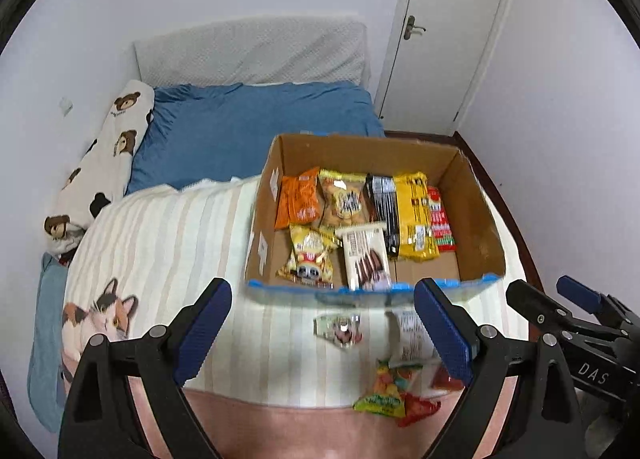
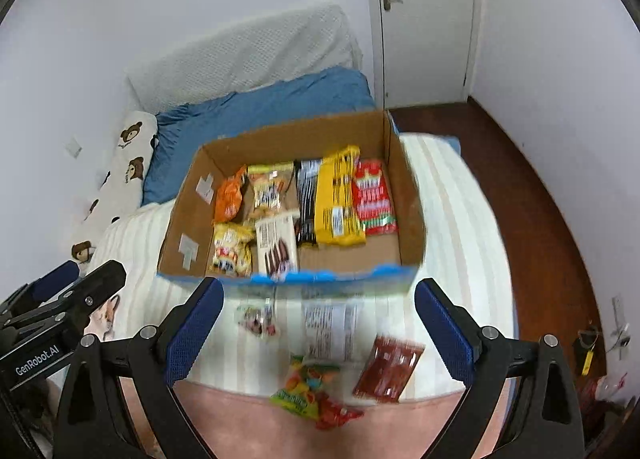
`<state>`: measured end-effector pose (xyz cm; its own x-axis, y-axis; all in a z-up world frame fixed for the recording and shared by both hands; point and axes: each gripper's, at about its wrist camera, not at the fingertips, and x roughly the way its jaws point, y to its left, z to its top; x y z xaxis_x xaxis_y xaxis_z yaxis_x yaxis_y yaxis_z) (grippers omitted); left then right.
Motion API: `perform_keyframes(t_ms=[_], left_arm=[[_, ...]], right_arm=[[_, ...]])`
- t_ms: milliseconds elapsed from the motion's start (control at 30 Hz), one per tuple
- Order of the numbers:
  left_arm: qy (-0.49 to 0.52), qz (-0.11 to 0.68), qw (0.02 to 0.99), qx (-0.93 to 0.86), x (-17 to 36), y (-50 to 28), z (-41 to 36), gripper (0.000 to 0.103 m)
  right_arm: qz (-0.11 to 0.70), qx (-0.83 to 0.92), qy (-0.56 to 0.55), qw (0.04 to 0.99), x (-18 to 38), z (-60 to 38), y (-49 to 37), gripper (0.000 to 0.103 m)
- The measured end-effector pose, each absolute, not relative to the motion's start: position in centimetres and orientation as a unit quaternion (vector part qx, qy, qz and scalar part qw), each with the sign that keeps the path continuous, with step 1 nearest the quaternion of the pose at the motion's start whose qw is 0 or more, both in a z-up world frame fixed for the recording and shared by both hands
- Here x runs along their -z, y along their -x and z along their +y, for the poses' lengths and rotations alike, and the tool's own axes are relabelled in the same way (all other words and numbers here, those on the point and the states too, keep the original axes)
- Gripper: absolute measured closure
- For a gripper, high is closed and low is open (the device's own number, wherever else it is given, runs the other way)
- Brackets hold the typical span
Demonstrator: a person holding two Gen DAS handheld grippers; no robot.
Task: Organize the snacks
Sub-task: 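Move both tools back from the box toward the remaining snacks, then grasp the watermelon candy bag with the left tool while the right grasps the brown pack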
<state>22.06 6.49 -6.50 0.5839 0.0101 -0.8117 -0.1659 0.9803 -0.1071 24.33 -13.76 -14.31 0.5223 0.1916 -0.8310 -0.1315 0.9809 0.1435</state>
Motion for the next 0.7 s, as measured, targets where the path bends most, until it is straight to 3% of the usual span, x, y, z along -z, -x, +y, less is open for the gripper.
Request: perform_keyframes(t_ms=[167,367,433,567,633,700], left_arm=[[0.084,0.495,0.863,-0.049,10.0,-20.5,5.3,0.009],[0.073,0.588,0.805,-0.038,18.9,-20.5,2.3,0.009],[0.066,0.611,0.788,-0.03,21.3,-20.8,1.3,0.009],[0.067,0.65,0.757,0.002,25.4,-22.0,-0.9,0.01],[0.067,0.657,0.75,0.019,26.5,-22.8,-1.9,0.01],[0.059,0.67,0.739,0.034,27.9,-23.8,-3.0,0.01]], right_arm=[[0.527,-0.082,-0.055,0.844,18.6,-15.6,-23.2,0.005],[0.601,-0.041,-0.097,0.792,27.5,-19.2,-23.6,0.006],[0.623,-0.026,-0.099,0.776,30.7,-20.0,-24.2,0.016],[0.65,-0.016,-0.106,0.752,35.2,-20.4,-25.3,0.021],[0.664,-0.012,-0.095,0.742,36.8,-20.3,-25.5,0.035],[0.662,-0.008,-0.08,0.745,37.5,-20.6,-25.4,0.042]])
